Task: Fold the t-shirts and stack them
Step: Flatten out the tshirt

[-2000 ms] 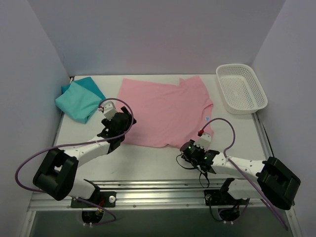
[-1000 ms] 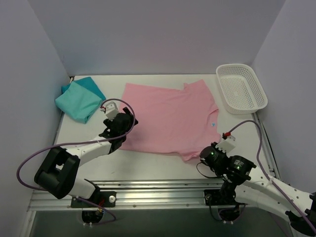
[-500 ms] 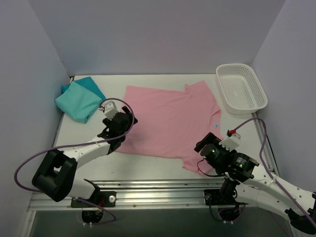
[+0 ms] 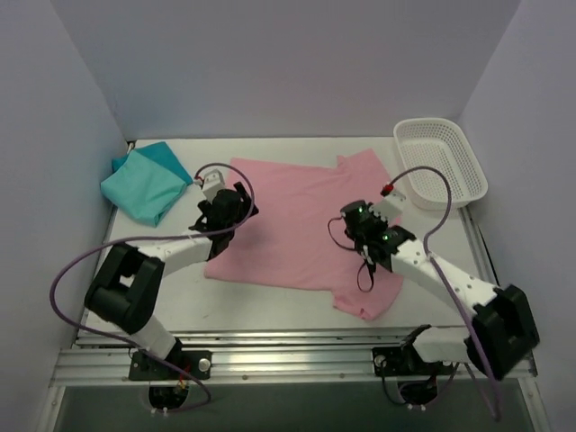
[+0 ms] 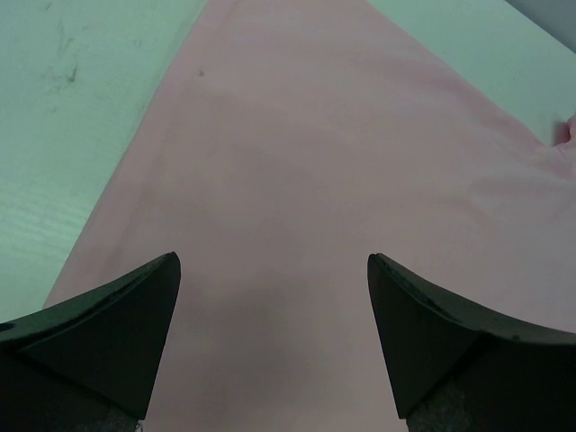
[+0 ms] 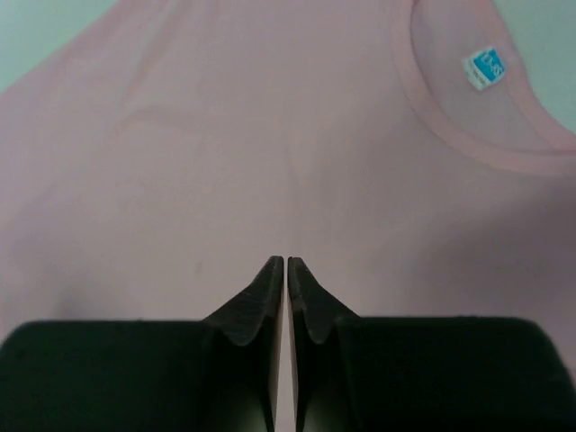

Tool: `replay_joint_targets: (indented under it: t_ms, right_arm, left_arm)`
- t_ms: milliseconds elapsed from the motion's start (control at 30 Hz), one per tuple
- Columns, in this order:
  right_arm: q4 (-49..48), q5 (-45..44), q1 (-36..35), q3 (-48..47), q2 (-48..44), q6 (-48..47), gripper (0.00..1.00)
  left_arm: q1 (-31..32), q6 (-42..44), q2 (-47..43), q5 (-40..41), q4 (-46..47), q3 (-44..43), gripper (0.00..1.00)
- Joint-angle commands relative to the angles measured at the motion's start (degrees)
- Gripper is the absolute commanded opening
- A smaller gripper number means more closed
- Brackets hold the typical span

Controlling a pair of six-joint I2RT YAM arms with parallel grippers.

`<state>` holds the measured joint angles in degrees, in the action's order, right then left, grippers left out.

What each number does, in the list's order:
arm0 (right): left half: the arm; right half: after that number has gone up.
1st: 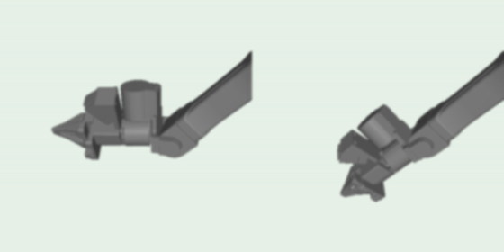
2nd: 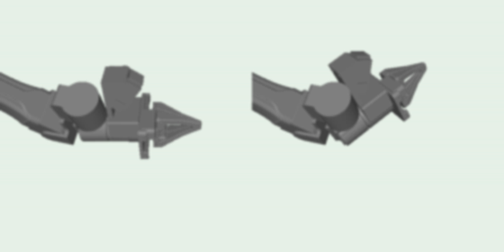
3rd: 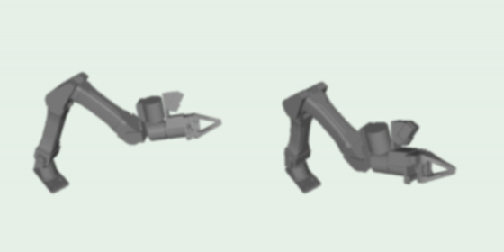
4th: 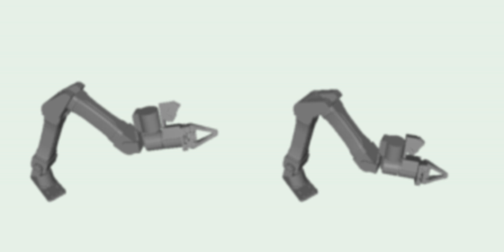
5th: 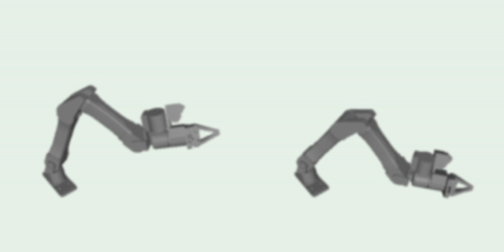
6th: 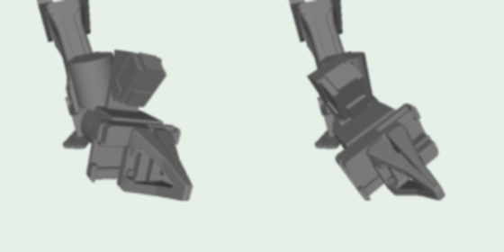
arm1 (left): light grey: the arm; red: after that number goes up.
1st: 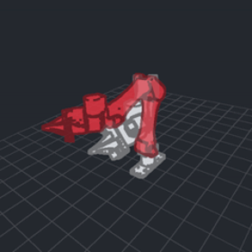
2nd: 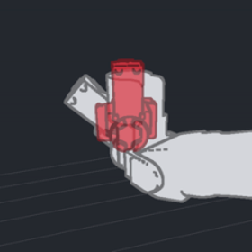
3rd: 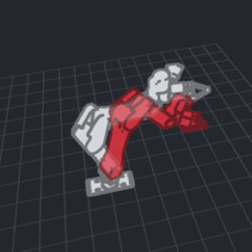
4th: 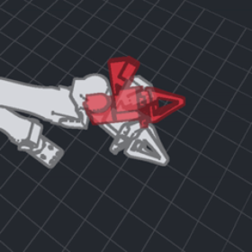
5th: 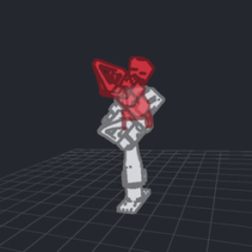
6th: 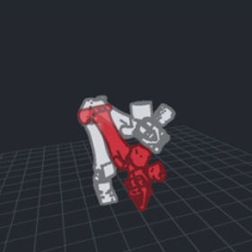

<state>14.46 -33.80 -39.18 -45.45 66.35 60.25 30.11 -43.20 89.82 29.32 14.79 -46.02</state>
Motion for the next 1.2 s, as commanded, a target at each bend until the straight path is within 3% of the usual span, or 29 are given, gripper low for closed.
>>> replay_joint_targets:
  t_ms: [0,167,400,533,833,1033,1167]
  right_arm:
    - [-13.8,8.0,11.5,-6.4,11.9,-11.5,0.0]
    - [-9.6,0.4,16.1,-27.3,33.1,-16.7,0.0]
    - [-6.3,1.2,21.9,-43.7,49.3,-18.9,0.0]
    - [-6.5,6.5,26.0,-47.4,57.2,-18.6,0.0]
    - [-9.0,13.1,30.7,-50.7,63.5,-19.4,0.0]
    - [-8.7,15.6,31.1,-57.7,70.1,-20.5,0.0]
    - [-7.8,19.4,31.1,-65.4,75.3,-20.4,0.0]
  left_arm:
    - [-4.8,3.8,5.3,-11.1,3.3,-8.3,0.94]
    - [-6.7,4.9,8.0,-13.7,4.0,-12.2,0.94]
    - [-8.4,6.9,13.9,-18.2,3.1,-17.9,0.94]
    - [-10.7,6.3,18.0,-21.8,3.8,-20.1,0.94]
    - [-14.6,4.1,31.4,-31.1,-0.1,-33.8,0.94]
    - [-15.2,1.5,32.7,-29.7,-3.0,-34.1,0.95]
    - [-15.3,0.6,30.2,-24.3,-5.1,-32.3,0.95]
